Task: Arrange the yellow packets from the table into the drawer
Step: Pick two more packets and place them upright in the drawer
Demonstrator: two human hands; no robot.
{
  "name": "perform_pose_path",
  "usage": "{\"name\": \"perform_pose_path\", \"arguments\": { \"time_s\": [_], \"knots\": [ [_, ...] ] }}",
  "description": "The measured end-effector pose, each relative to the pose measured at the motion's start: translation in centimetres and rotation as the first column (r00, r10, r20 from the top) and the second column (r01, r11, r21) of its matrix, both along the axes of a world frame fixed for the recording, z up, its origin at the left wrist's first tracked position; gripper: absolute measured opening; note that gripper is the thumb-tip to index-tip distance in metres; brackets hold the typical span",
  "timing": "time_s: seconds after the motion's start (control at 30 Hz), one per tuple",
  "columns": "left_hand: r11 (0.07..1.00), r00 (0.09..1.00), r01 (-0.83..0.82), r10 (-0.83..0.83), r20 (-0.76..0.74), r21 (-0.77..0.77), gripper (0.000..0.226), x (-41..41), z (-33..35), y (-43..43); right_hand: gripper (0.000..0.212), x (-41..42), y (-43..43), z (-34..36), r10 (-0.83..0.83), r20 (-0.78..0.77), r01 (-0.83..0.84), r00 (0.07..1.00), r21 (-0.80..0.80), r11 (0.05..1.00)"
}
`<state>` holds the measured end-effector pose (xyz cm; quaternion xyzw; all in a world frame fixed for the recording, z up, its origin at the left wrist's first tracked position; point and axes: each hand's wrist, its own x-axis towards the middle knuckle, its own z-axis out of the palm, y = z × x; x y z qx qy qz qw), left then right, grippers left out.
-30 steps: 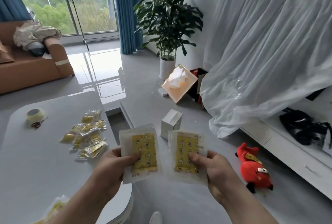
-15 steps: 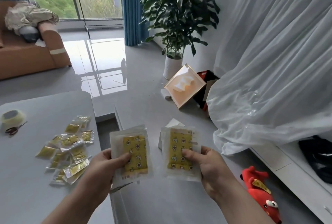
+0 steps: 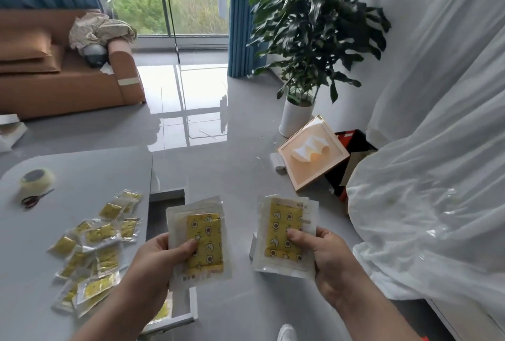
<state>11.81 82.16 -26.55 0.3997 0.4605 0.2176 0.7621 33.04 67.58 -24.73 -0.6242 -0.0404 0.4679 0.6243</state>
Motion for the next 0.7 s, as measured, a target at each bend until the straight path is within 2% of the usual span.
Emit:
{"name": "perform_pose_path", "arguments": {
  "time_s": [0.13, 0.33, 0.7],
  "knots": [
    [0.993, 0.992, -0.121, 0.121, 0.03, -0.018, 0.013, 6.5, 0.1, 1.1, 0.019, 7.7, 2.6, 0.0, 0.084, -0.009, -0.084, 0.996, -0.024, 0.996],
    [0.959, 0.957, -0.282, 0.283, 0.063, -0.015, 0.016, 13.4, 0.6, 2.8, 0.029, 15.9, 7.3, 0.5, 0.246, -0.005, -0.247, 0.969, -0.011, 0.969],
    [0.84, 0.839, -0.542, 0.542, 0.05, -0.001, 0.016, 15.9, -0.8, 9.7, 0.014, 19.9, 19.8, -0.2, 0.498, -0.007, -0.498, 0.867, 0.002, 0.867]
  ]
}}
